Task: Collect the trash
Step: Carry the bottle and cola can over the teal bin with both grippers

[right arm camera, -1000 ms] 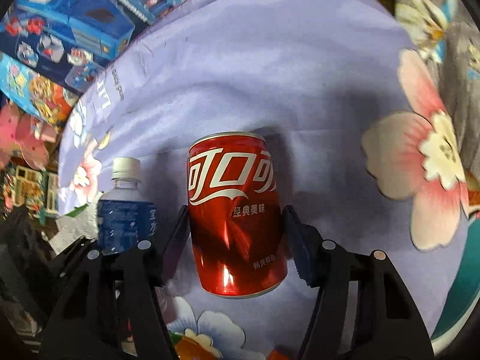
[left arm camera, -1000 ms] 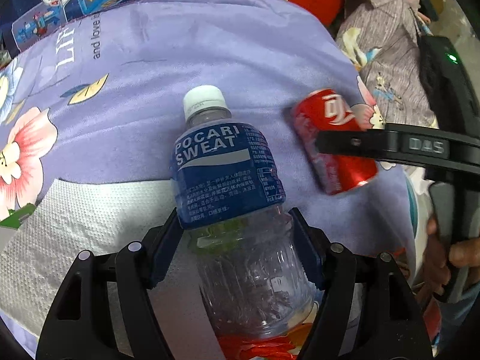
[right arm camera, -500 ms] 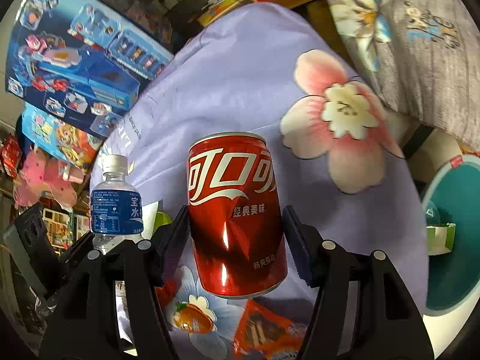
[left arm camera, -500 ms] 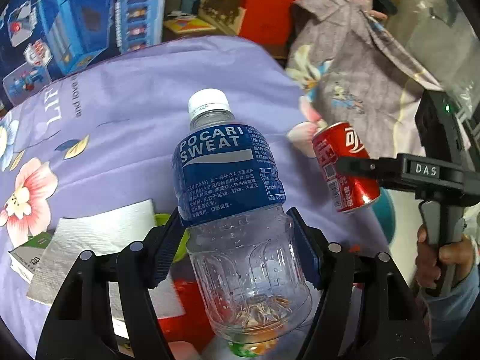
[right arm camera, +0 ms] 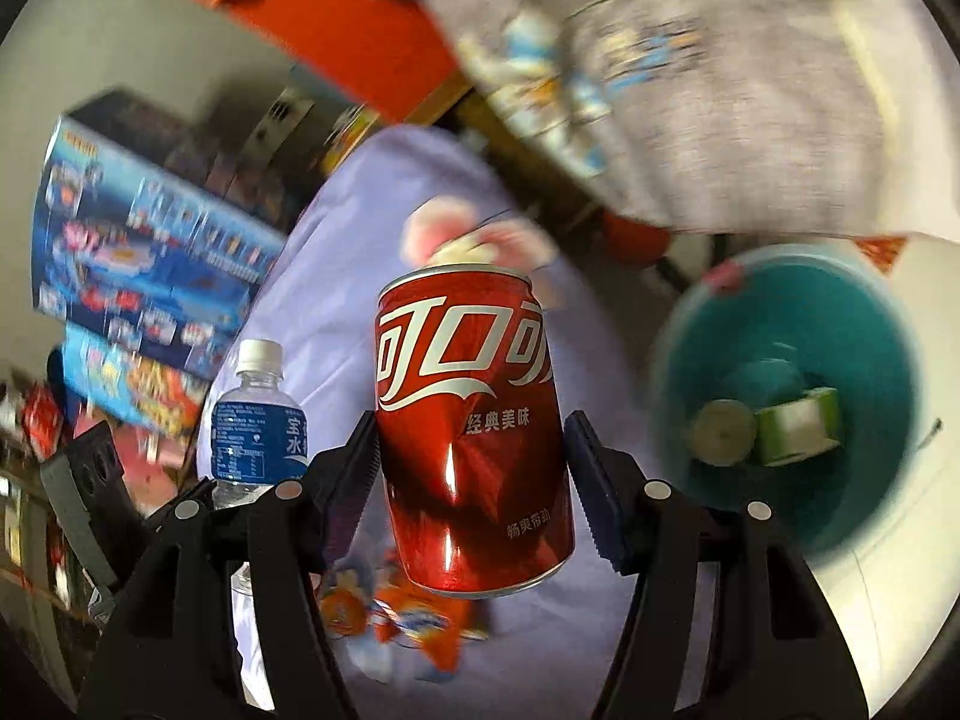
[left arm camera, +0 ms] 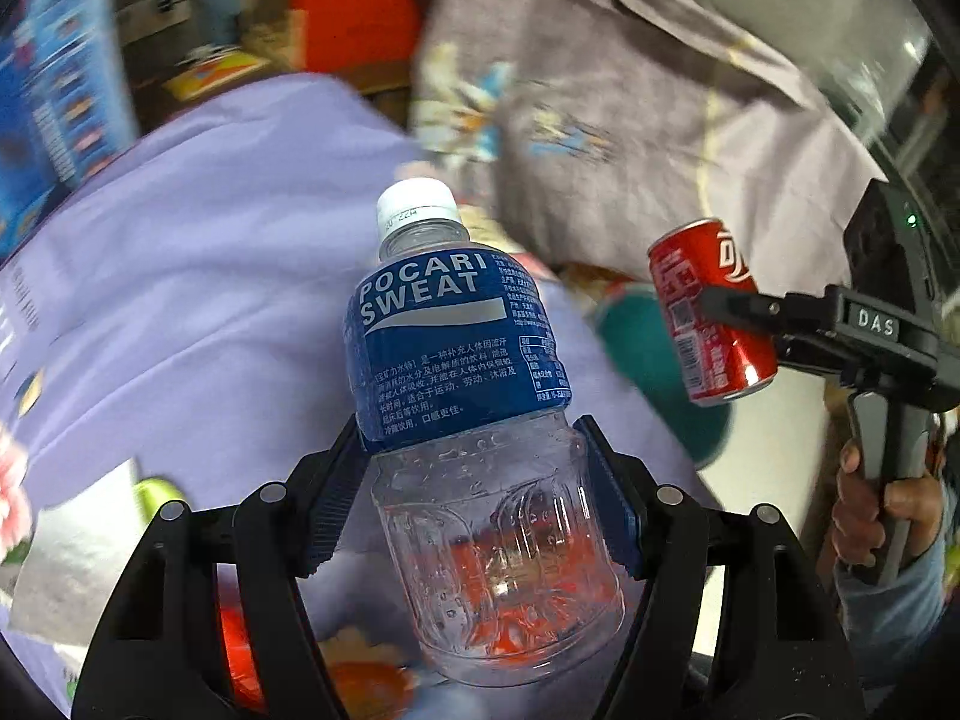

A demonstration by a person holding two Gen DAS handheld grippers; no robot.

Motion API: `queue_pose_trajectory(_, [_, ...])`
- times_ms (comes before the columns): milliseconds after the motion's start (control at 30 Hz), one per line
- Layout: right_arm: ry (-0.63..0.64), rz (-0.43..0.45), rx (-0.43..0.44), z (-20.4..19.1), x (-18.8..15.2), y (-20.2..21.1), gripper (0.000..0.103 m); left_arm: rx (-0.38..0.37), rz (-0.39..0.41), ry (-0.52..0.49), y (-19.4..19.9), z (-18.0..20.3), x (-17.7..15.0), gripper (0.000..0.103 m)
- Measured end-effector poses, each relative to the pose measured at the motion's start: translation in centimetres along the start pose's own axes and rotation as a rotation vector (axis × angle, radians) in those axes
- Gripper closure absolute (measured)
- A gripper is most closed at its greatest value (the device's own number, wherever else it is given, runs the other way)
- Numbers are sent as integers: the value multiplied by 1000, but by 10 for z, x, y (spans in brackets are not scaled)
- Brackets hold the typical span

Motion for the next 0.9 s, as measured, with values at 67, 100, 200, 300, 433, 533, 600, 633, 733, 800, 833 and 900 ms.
queue_pose_trajectory(67, [-30, 35, -25, 24, 7, 20, 44, -34, -18, -40, -13, 29, 2, 33])
queue_pose_trajectory(100, [-48, 56, -42, 38, 11, 31, 44, -46, -25, -57, -18, 40, 3, 33])
queue_pose_trajectory(200, [-94, 102, -85, 73, 17, 56, 44, -87, -56, -111, -39, 81, 2, 33])
queue_pose_trajectory(300, [-139, 121, -110, 101, 16, 71, 44, -106, -88, -159, -61, 112, 0, 33])
queue_pose_trajectory(433, [-184, 125, -130, 130, 12, 79, 44, -123, -140, -192, -88, 141, -8, 33])
queue_pose_trajectory(533, [-204, 124, -142, 142, 9, 80, 44, -129, -174, -203, -105, 155, -14, 33])
queue_pose_trajectory(600, [-216, 123, -150, 150, 9, 80, 44, -131, -192, -209, -115, 162, -17, 33])
queue_pose_trajectory(633, [-221, 121, -153, 153, 8, 80, 44, -132, -201, -214, -121, 166, -19, 33])
queue_pose_trajectory(733, [-232, 112, -162, 162, 6, 77, 44, -137, -227, -214, -133, 174, -22, 32])
queue_pose_trajectory(800, [-233, 105, -167, 164, 5, 75, 44, -133, -243, -215, -142, 177, -25, 32])
queue_pose_trajectory(833, [-233, 101, -170, 165, 5, 73, 44, -132, -247, -214, -145, 177, -26, 32])
queue_pose_trajectory(900, [-232, 94, -173, 166, 4, 70, 44, -134, -253, -205, -150, 177, -27, 32])
Point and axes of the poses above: each gripper's, at about its wrist camera, not at the fingertips, and y roughly against the way its jaws point, z to its right, x to its top, the point moved 6 cm from there along -y, roughly the way its jaws point, and after that the axes turned 14 degrees about z, right-handed, at the moved point
